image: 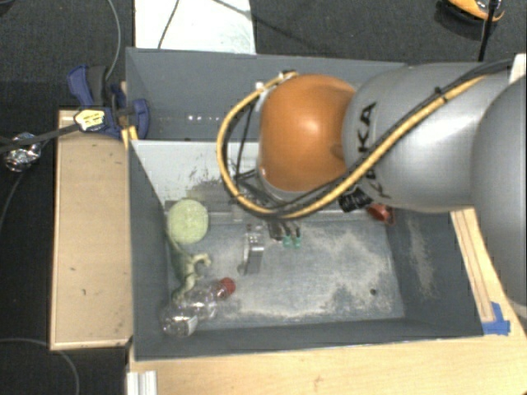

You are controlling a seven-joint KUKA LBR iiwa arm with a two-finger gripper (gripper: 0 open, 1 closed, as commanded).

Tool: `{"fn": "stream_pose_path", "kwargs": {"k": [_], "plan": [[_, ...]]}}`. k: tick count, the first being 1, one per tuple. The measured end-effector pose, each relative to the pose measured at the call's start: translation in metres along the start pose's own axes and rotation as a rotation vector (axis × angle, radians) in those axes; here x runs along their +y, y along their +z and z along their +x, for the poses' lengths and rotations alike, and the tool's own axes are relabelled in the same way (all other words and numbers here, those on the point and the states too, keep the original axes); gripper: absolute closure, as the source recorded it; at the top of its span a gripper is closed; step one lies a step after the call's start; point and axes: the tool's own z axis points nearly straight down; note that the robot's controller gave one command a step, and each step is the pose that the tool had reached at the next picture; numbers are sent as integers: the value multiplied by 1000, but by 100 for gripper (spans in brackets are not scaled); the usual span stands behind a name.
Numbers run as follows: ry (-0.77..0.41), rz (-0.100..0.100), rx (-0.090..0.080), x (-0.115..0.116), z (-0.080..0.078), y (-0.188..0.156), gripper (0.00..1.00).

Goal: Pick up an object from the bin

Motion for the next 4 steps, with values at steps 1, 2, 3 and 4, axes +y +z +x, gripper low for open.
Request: {"fn": "stream_pose_path", "kwargs": {"k": [1,2,3,4], "plan": [[4,-2,-8,-1,-2,-5,0],[-20,-3,-13,11,9,41,0],[-171,0,-5,16,12,76,0],[-155,2,-9,42,23,120,100]]}}
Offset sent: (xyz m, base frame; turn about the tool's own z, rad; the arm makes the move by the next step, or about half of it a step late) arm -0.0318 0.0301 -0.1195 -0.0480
